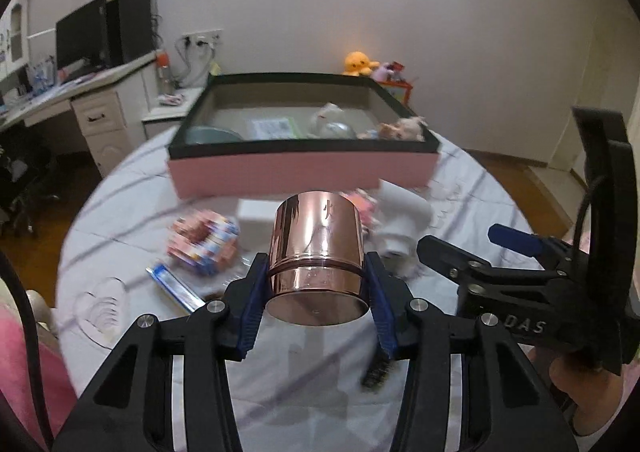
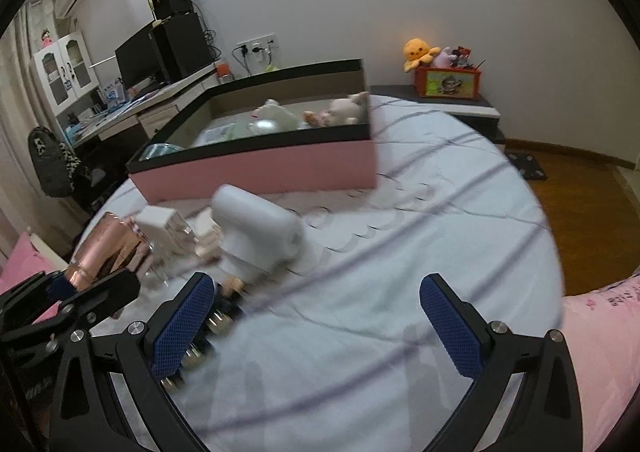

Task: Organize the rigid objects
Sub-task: 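Grasp the copper cylinder cup with the left tool while the right tool grasps the white device, then carry the copper cup and white device into the pink box with both tools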

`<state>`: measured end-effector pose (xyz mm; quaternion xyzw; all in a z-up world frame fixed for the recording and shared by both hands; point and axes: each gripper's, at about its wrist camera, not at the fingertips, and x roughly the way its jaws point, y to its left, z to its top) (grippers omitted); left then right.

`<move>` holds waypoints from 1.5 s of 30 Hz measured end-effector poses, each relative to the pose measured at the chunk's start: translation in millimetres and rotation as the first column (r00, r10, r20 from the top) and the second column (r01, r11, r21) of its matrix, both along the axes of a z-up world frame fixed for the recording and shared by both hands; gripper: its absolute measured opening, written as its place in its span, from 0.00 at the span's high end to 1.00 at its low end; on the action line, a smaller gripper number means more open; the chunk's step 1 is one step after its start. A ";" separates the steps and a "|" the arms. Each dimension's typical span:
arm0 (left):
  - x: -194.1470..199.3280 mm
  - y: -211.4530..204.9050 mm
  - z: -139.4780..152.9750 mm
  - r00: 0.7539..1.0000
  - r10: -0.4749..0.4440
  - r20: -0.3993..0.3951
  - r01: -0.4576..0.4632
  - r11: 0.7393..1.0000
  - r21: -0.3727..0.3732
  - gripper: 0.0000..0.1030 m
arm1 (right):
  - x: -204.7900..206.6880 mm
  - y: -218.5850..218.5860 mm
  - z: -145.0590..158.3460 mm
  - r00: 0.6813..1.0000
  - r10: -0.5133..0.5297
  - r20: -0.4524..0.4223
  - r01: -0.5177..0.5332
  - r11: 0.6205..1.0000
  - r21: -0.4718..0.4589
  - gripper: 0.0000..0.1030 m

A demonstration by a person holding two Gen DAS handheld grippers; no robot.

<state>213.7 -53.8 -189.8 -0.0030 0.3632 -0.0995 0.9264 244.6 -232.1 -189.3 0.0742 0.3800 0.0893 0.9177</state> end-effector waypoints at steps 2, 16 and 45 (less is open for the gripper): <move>7.6 6.4 -0.4 1.000 0.018 -0.003 -0.018 1.000 0.013 0.54 | 11.2 9.3 -1.5 1.000 -0.001 -0.026 0.001 1.000 0.008 0.00; 44.0 21.7 -10.0 0.999 0.019 -0.035 -0.019 1.000 0.003 0.54 | 57.2 24.4 -18.0 0.995 0.047 -0.091 -0.040 0.996 0.075 0.36; 176.4 33.2 38.3 0.998 -0.049 -0.036 0.050 0.998 0.030 0.54 | 115.7 39.7 61.9 0.992 0.043 0.121 -0.027 0.992 -0.127 0.40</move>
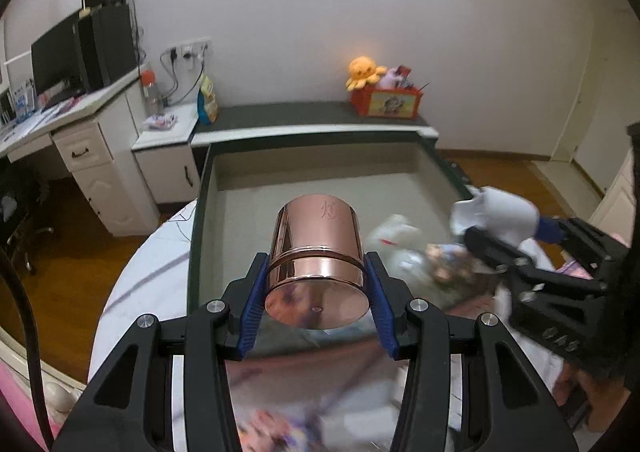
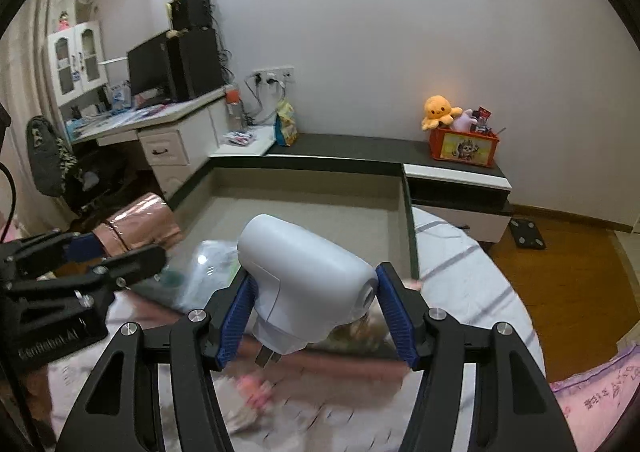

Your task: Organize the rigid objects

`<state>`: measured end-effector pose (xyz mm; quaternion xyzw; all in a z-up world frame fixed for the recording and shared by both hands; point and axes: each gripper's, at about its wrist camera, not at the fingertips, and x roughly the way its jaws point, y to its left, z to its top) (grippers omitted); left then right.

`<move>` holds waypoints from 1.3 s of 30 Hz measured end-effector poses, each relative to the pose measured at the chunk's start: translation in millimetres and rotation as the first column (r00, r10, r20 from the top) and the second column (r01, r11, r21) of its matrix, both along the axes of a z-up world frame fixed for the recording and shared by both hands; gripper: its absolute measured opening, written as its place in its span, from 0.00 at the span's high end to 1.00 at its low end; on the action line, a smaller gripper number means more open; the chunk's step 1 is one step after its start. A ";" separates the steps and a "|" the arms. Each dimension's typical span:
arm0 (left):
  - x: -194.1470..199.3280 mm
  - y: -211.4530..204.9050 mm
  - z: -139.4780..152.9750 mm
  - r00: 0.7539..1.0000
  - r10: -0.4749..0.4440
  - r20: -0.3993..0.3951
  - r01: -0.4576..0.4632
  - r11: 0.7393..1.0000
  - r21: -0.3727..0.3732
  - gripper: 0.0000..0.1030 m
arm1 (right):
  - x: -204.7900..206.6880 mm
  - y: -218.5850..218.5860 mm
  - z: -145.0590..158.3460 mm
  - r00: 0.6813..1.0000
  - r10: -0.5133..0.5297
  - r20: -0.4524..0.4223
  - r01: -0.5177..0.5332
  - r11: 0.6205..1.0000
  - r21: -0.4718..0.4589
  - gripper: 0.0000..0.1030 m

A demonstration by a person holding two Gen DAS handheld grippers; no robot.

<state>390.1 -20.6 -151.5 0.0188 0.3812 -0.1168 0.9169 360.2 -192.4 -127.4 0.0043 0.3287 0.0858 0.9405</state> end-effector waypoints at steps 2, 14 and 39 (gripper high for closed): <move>18.0 6.3 -10.1 0.999 0.031 -0.026 -0.030 0.999 0.026 0.54 | 14.2 -3.3 -5.2 1.000 -0.008 -0.008 0.008 1.000 -0.009 0.40; 49.9 16.2 -40.5 0.991 0.103 -0.087 -0.099 0.994 0.040 0.48 | 59.7 -7.6 -39.3 0.998 -0.022 -0.063 0.018 0.998 -0.053 0.40; -216.2 16.5 92.6 0.918 0.127 0.375 -0.122 0.992 -0.038 0.06 | -168.8 5.8 89.7 0.951 -0.041 0.307 0.055 0.998 -0.036 0.00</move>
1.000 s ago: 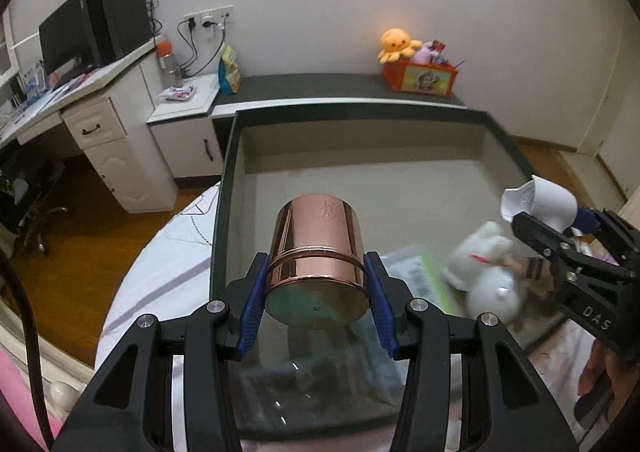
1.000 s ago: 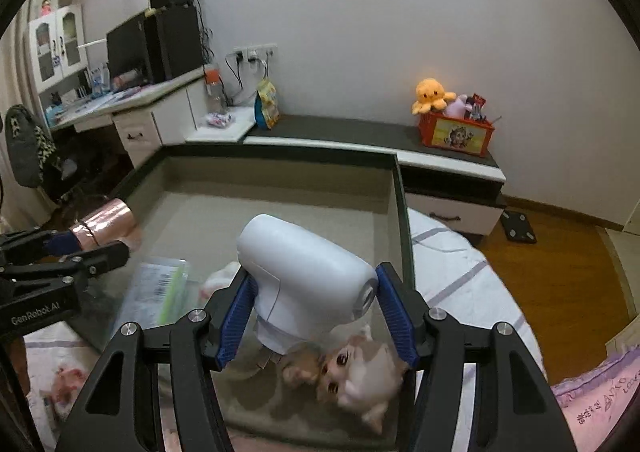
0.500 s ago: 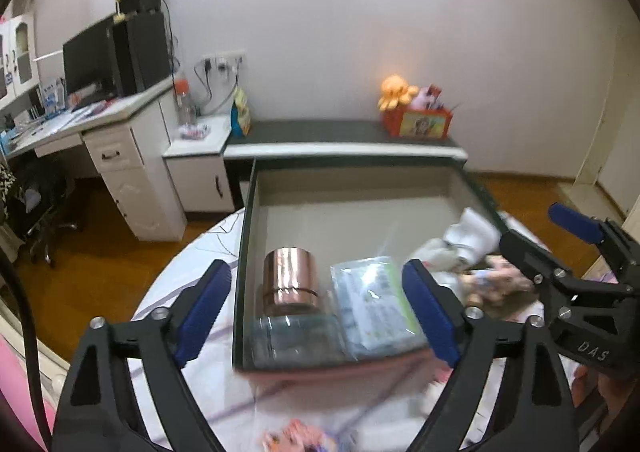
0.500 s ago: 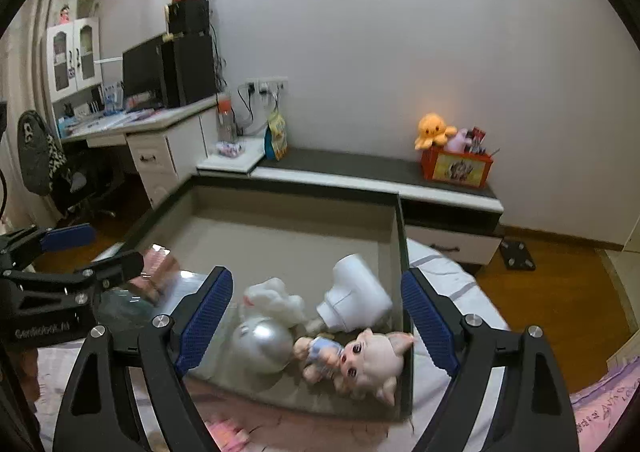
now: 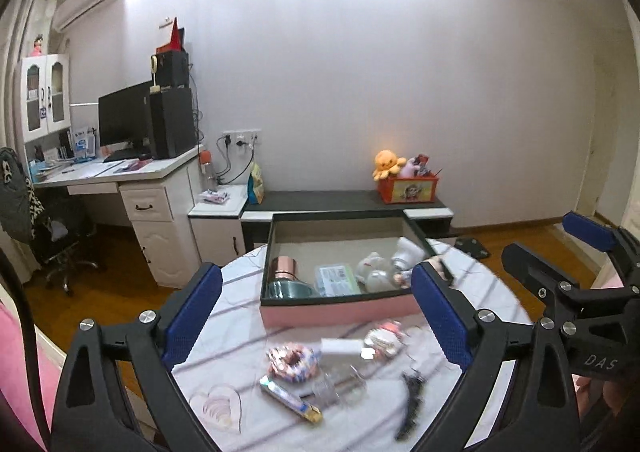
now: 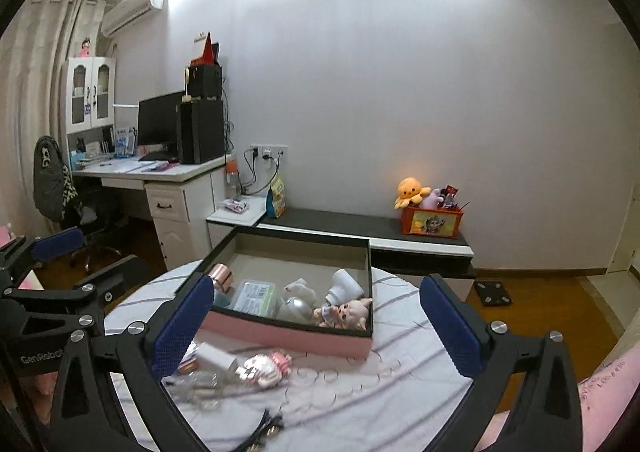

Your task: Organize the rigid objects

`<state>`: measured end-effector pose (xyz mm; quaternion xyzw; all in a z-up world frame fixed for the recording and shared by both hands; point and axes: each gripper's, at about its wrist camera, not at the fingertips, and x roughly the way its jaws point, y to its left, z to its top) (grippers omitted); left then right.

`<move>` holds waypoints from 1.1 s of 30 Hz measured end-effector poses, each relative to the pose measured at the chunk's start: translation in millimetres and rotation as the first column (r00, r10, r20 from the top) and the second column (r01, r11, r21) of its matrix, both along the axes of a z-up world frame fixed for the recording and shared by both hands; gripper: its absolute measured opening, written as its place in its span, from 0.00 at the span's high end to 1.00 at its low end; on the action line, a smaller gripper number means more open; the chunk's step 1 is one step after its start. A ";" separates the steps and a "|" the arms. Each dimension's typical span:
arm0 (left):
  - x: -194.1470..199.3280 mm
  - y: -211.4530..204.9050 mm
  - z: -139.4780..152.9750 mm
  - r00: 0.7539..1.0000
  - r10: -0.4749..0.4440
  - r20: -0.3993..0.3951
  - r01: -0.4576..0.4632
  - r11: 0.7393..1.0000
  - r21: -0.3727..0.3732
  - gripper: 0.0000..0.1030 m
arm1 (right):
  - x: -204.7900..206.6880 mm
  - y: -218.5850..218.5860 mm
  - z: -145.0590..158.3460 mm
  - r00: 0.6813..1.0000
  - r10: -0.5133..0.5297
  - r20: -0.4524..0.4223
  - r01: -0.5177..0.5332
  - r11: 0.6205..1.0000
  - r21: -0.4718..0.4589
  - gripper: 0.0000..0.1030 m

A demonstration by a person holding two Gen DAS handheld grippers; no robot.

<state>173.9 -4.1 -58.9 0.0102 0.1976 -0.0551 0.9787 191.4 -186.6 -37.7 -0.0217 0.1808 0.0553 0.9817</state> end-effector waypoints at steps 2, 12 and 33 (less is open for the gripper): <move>-23.4 -0.4 6.1 1.000 0.004 0.028 -0.004 1.000 0.002 0.06 | -22.6 -1.0 5.8 1.000 -0.001 0.021 0.000 1.000 0.007 0.00; -105.3 2.1 21.2 0.990 0.017 0.138 -0.017 1.000 0.002 0.06 | -108.1 -3.0 19.1 0.997 -0.029 0.073 0.027 0.999 0.028 0.00; -134.1 5.4 36.8 0.979 0.045 0.199 -0.049 0.999 0.018 0.06 | -141.9 3.1 33.0 0.992 -0.025 0.127 0.022 1.000 0.023 0.00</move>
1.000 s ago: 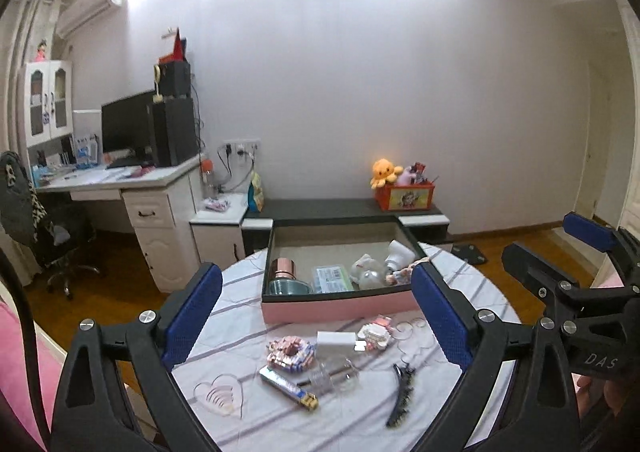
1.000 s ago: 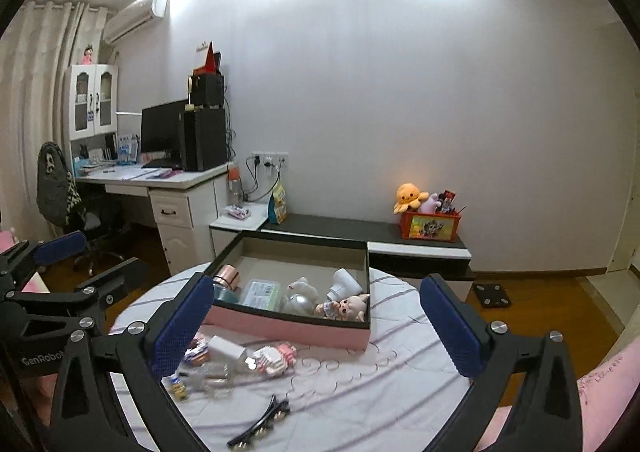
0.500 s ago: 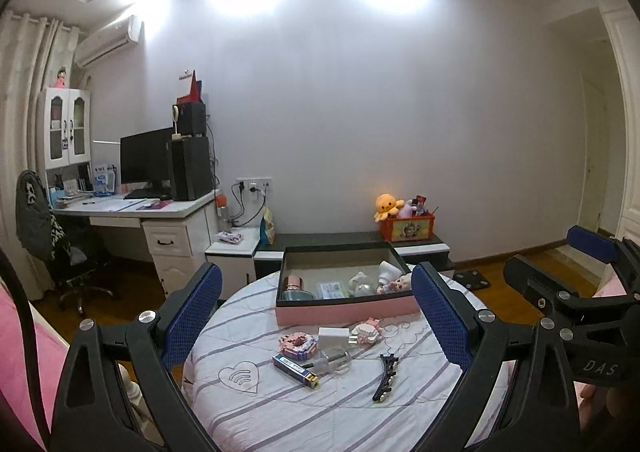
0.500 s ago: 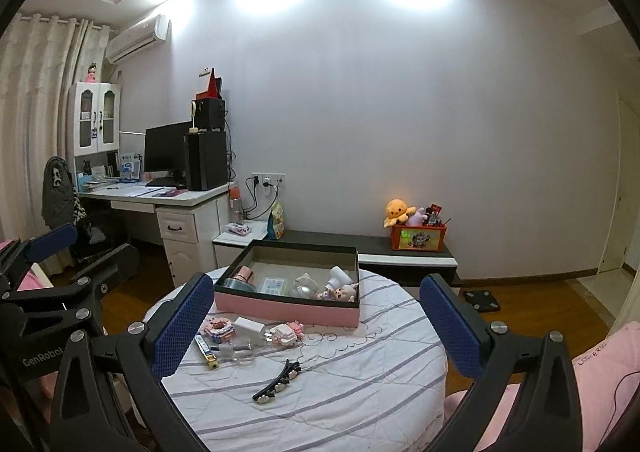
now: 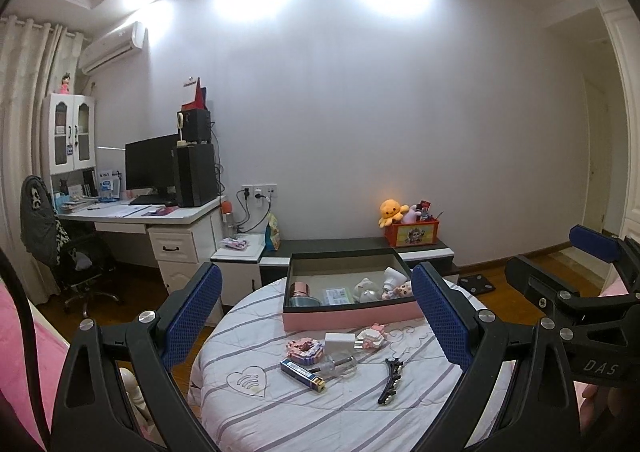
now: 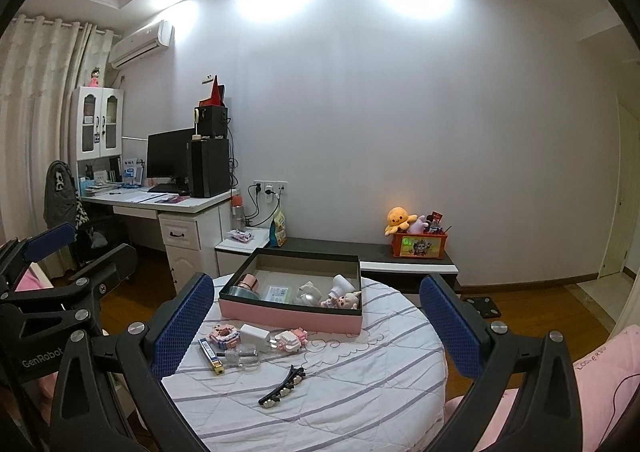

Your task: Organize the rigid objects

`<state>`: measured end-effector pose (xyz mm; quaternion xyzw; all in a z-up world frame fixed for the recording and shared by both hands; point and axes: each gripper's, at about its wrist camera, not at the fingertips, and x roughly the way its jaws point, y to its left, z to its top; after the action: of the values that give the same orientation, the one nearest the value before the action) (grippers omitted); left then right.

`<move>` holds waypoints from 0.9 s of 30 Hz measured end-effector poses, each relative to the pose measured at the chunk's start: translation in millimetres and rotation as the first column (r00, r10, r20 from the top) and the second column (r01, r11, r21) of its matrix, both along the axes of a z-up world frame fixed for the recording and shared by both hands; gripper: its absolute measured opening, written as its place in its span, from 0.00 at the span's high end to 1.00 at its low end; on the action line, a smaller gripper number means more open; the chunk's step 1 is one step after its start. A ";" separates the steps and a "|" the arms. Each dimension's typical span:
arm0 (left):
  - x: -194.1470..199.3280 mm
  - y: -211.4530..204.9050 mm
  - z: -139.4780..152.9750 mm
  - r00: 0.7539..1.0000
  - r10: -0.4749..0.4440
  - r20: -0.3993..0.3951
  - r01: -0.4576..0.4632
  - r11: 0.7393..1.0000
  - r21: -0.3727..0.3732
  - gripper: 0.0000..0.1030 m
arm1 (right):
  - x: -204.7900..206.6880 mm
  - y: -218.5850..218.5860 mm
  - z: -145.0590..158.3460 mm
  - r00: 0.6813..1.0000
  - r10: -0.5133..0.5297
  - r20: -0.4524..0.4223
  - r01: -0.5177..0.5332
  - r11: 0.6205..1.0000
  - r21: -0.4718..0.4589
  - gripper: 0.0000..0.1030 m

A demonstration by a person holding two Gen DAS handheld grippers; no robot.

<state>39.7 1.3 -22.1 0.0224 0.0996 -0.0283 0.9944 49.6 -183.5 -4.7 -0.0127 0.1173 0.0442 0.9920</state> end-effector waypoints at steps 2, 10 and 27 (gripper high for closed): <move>0.6 0.1 0.5 1.000 -0.001 0.000 0.001 1.000 0.000 0.06 | -1.2 -0.3 0.0 1.000 -0.001 0.003 0.001 1.000 -0.001 0.00; 0.7 -1.3 0.4 1.000 -0.001 -0.003 0.001 1.000 -0.001 0.05 | -1.8 -1.3 -0.8 1.000 0.000 0.000 0.000 1.000 0.002 0.00; 73.6 9.5 -87.6 0.958 -0.054 -0.281 0.043 0.998 -0.046 0.00 | 48.2 0.3 -53.8 0.985 0.020 -0.171 -0.018 1.000 0.016 0.00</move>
<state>113.3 10.8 -109.8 0.0010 0.2393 -0.0573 0.9692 97.7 -183.2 -58.4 -0.0030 0.2018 0.0553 0.9779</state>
